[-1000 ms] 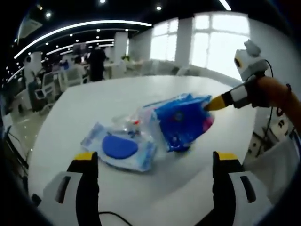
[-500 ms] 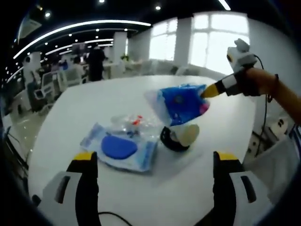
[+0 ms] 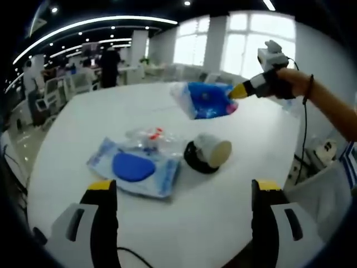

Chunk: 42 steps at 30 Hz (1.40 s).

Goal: Arrange the tabletop items into an orderly group along one side of the table until the central work area is clear of visible clutter.

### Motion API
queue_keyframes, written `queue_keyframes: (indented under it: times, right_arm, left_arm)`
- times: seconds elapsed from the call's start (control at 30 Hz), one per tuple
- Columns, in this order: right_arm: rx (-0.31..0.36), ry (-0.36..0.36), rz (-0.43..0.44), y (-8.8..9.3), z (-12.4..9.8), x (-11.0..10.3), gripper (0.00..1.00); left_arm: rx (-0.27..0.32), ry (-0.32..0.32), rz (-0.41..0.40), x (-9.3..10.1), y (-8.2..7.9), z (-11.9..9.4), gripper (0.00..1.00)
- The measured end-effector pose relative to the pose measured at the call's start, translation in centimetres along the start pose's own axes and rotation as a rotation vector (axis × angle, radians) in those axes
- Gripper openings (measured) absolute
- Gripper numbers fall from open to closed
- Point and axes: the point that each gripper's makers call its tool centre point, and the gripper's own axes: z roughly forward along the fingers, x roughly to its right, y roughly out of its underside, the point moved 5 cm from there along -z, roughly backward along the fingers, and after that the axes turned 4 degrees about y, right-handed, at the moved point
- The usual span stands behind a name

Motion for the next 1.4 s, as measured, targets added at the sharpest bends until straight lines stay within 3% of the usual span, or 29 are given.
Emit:
queue_keyframes:
  times: [0.2,0.4,1.0,1.17,1.3,1.4]
  right_arm:
    - [-0.014,0.017,0.012,-0.9,0.9,1.7,0.01]
    - [-0.021,-0.037,0.135,-1.5,2.0,3.2,0.01]
    - [-0.096,0.05,0.085,-2.0,6.2,9.5,0.01]
    - [-0.113,0.105,0.024,-2.2,6.8,11.5,0.01]
    - [-0.17,0.202,-0.067,-1.5,7.3,13.8,0.01]
    - [-0.182,0.191,-0.053,-1.1,8.1,14.8,0.01]
  left_arm:
    - [0.002,-0.003,-0.004,-0.1,0.1,-0.1,0.97]
    - [-0.02,0.0,0.002,0.0,0.4,0.1,0.96]
    - [-0.112,0.015,0.038,0.4,1.7,1.0,0.95]
    - [-0.11,0.026,0.004,0.4,2.0,1.2,0.94]
    - [-0.128,0.024,0.01,0.4,2.3,1.4,0.94]
    - [-0.147,0.021,0.007,0.2,2.6,1.5,0.94]
